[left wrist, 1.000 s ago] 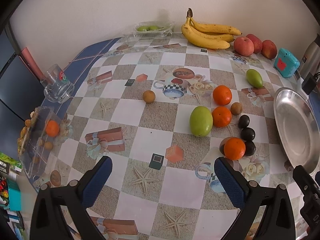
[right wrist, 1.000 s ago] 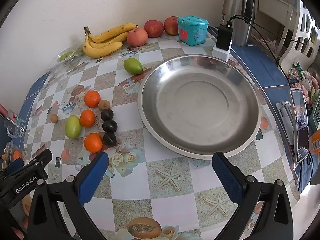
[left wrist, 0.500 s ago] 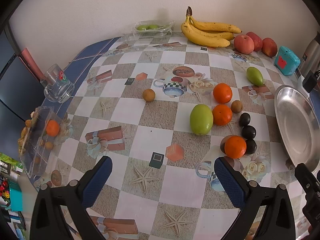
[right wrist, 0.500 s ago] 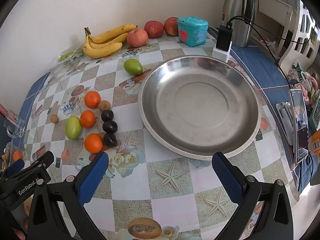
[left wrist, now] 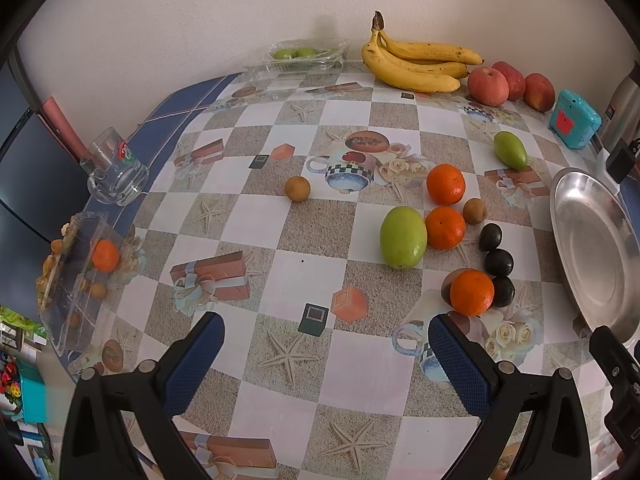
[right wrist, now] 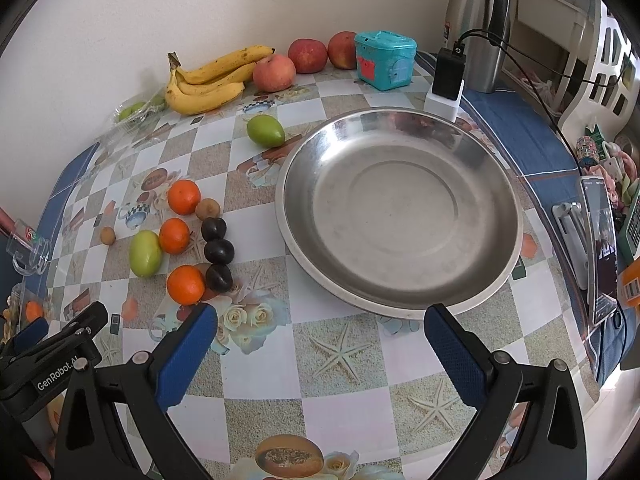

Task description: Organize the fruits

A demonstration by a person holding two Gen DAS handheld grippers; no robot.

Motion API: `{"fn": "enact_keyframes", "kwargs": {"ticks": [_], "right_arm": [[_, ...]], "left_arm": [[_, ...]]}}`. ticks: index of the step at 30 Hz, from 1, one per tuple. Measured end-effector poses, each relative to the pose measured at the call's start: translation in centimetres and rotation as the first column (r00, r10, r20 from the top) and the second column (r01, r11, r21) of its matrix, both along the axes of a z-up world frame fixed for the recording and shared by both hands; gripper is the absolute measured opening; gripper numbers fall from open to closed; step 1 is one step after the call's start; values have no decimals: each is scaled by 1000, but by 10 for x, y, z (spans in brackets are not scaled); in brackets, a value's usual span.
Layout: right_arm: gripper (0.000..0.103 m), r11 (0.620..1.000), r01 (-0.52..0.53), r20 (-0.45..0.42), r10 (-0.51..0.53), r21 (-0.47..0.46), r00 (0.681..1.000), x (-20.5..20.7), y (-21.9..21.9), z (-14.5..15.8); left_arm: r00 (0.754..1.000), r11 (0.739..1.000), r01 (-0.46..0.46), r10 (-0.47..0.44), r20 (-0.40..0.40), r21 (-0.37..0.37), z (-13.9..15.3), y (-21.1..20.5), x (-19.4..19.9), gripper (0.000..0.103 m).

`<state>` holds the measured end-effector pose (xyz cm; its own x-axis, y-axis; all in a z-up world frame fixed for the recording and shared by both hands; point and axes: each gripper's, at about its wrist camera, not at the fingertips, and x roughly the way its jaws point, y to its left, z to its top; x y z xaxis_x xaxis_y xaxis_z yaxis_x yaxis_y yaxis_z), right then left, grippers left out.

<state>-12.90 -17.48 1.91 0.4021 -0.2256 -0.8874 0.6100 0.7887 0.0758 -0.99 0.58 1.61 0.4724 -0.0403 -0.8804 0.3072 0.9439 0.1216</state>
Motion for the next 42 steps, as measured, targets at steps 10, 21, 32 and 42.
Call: {"fn": "enact_keyframes", "kwargs": {"ticks": [10,21,32,42], "right_arm": [[103,1000,-1,-1,1,-2,1000,0,1,-1],[103,1000,-8,-6,8,4,1000,2,2,-3],[103,996,-71,81,67,46,994,12,5,3],[103,976,-160,95,147,149,985,45,10,-11]], "left_arm": [[1000,1000,1,-1,-1,2,-2,1,-1,103],[1000,1000,21,-21,20,3,1,-3,-2,103],[997,991,-40,47,55,-125,11,3,19,103],[988,981,-116,97,-124,-157,-24,-8,60,103]]}}
